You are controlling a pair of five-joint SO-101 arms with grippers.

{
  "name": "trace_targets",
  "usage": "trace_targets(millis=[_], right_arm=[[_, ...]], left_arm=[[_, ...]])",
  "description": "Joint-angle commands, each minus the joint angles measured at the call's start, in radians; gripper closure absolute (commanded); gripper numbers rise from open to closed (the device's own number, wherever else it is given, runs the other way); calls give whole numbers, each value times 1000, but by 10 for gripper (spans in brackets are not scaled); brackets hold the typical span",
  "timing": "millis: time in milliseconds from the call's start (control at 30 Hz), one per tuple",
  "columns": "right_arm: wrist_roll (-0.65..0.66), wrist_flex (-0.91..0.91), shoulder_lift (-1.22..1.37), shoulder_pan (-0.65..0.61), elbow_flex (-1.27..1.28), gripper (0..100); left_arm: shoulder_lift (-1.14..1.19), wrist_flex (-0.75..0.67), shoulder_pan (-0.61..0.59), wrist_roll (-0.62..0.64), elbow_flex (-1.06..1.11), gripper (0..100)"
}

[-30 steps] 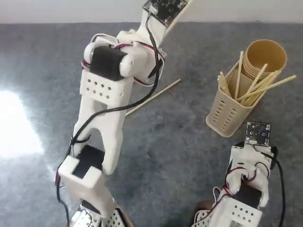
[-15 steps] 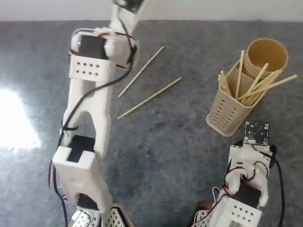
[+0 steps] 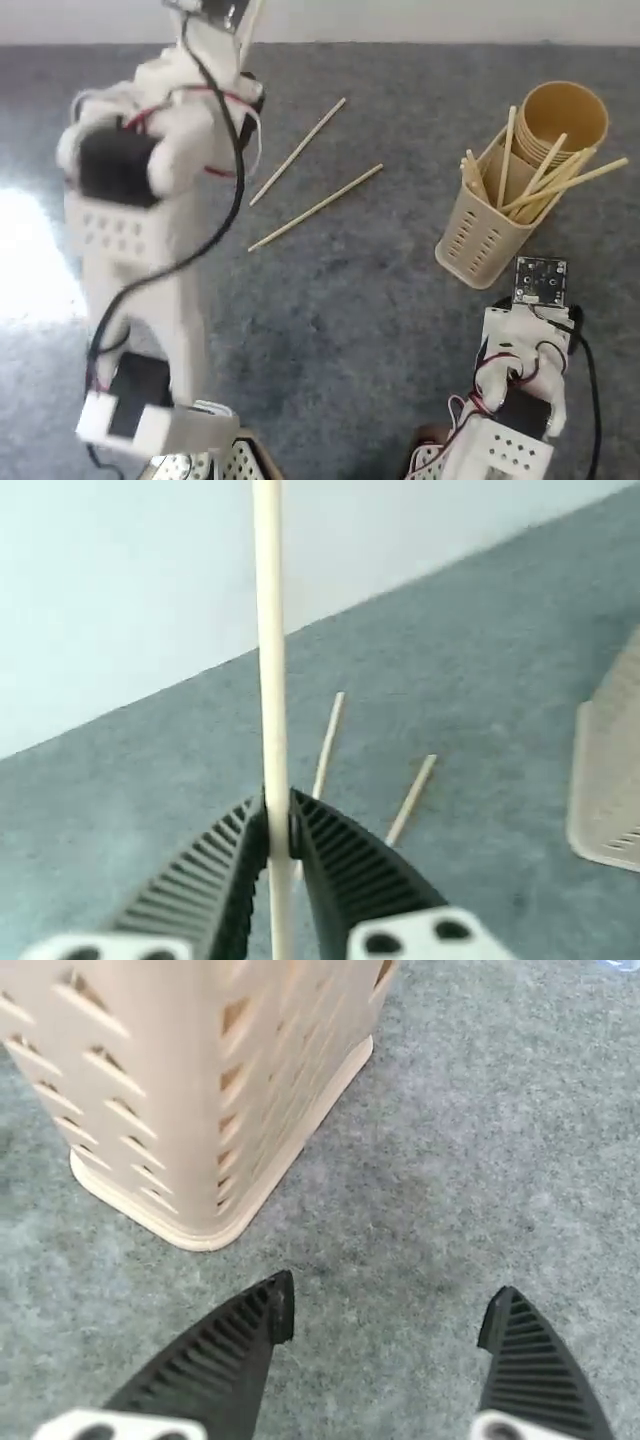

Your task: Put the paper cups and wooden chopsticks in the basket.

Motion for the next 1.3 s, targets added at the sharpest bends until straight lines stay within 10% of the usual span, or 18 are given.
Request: trace_targets(millis=[0, 333, 767, 1267], right_arm=[[15, -1, -7, -10, -2, 696], [15, -1, -7, -8, -2, 696], [15, -1, -7, -10, 0, 696], [15, -18, -7, -10, 2, 696]], left_arm=[[-100, 49, 57, 81, -15, 988], [-353, 20, 209, 267, 205, 988], [-974, -677, 354, 196, 1224, 988], [-819, -1049, 575, 195, 1287, 988]])
